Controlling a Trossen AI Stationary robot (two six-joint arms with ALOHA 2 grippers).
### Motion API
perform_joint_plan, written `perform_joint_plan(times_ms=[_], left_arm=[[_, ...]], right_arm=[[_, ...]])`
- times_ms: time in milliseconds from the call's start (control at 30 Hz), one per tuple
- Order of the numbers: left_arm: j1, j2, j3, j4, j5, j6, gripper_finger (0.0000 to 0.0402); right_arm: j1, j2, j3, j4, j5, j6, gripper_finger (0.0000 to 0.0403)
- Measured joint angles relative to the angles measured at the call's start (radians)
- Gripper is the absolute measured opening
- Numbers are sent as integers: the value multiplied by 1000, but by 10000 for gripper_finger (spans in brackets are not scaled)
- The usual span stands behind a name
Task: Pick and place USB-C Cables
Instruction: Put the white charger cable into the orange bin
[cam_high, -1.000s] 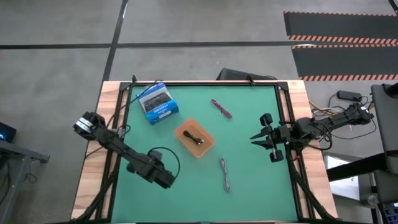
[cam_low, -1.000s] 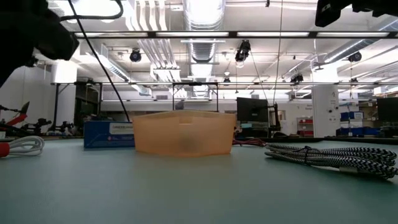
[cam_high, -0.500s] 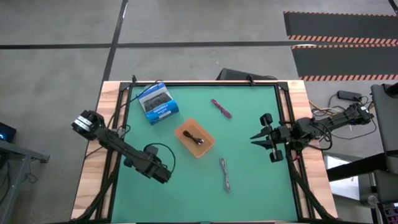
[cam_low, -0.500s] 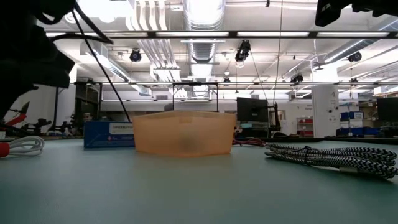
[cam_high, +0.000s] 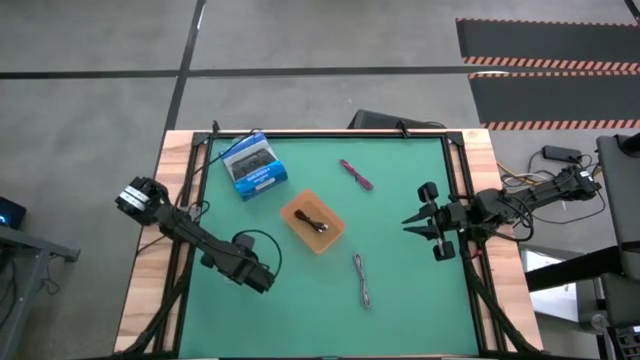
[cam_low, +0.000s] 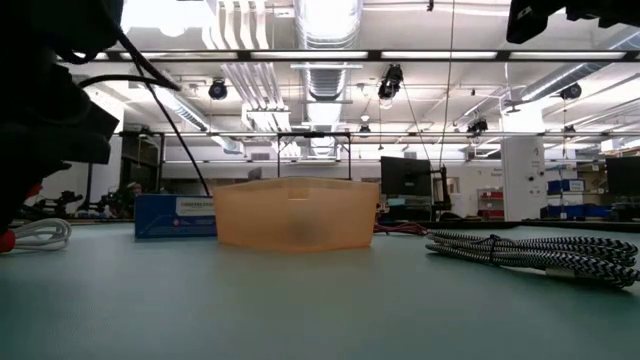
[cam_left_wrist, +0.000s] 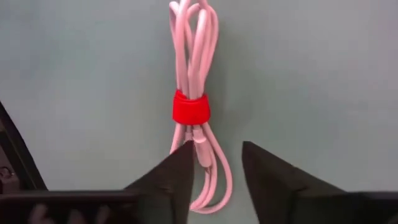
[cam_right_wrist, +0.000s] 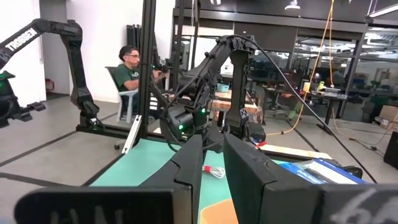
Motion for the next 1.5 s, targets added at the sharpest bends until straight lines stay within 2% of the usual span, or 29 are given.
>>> perform_joint_plan(times_ms=[167,333,500,800,1000,1500], left_arm=[[6,0,-7,-1,-4,0,176],[8,0,-7,0,-48,1,203],[8,0,-14,1,-81,1,206],[11,0,-39,27,-82,0,206],[11,-6,-82,100,-85,-2,206],[12,-3,-88,109,-84,-2,203]], right_arm=[[0,0,0,0,0,-1,57],[0,0,0,0,0,-5,57],[0,0,0,0,0,-7,57],[0,0,-3,-28,0,-8,57],[0,0,-3,-37,0,-26,57],[0,0,-3,-38,0,-63,57]])
